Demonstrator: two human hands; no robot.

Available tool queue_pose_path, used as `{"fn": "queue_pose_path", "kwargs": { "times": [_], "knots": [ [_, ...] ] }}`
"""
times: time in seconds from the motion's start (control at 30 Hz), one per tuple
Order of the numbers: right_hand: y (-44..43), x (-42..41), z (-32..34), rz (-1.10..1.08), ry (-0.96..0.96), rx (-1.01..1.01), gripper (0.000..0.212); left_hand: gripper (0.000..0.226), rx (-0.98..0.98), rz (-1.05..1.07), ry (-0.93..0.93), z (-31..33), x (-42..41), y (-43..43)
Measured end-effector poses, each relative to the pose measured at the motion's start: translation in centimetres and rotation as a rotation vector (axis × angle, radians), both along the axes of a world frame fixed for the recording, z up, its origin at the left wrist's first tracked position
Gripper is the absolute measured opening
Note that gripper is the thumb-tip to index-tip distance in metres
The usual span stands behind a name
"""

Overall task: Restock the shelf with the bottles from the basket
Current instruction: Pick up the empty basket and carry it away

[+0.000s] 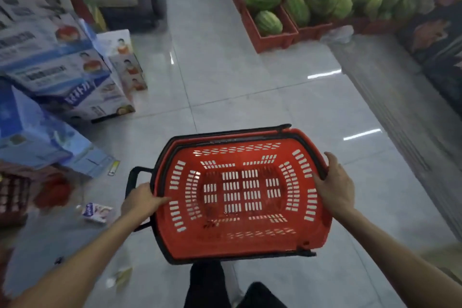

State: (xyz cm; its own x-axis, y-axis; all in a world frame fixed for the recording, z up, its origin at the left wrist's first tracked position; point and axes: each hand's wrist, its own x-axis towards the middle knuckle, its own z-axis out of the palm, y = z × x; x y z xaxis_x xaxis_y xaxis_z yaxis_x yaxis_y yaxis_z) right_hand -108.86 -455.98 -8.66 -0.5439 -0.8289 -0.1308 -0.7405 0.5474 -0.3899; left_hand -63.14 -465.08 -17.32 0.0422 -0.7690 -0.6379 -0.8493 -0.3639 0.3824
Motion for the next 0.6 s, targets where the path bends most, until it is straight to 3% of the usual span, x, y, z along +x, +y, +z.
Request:
{"fn": "queue_pose_path", "kwargs": {
  "times": [0.17,0.4,0.6],
  "knots": [
    [-11.1,-0.1,-7.7,-0.128,-0.09,0.219,0.03,0.062,0.099,0.174,0.0,-7.6,-2.0,-5.8],
    [-22.5,-1.1,-25.5,-0.162,-0.171,0.398,0.027,0.05,0.224,0.429,-0.022,-23.0,-4.7,-12.5],
    [-27.5,-3.4,-41.3,-0.006,-0.155,0.493,0.031,0.041,0.112,0.55,-0.104,-36.0,-6.0,-15.7]
  ]
}}
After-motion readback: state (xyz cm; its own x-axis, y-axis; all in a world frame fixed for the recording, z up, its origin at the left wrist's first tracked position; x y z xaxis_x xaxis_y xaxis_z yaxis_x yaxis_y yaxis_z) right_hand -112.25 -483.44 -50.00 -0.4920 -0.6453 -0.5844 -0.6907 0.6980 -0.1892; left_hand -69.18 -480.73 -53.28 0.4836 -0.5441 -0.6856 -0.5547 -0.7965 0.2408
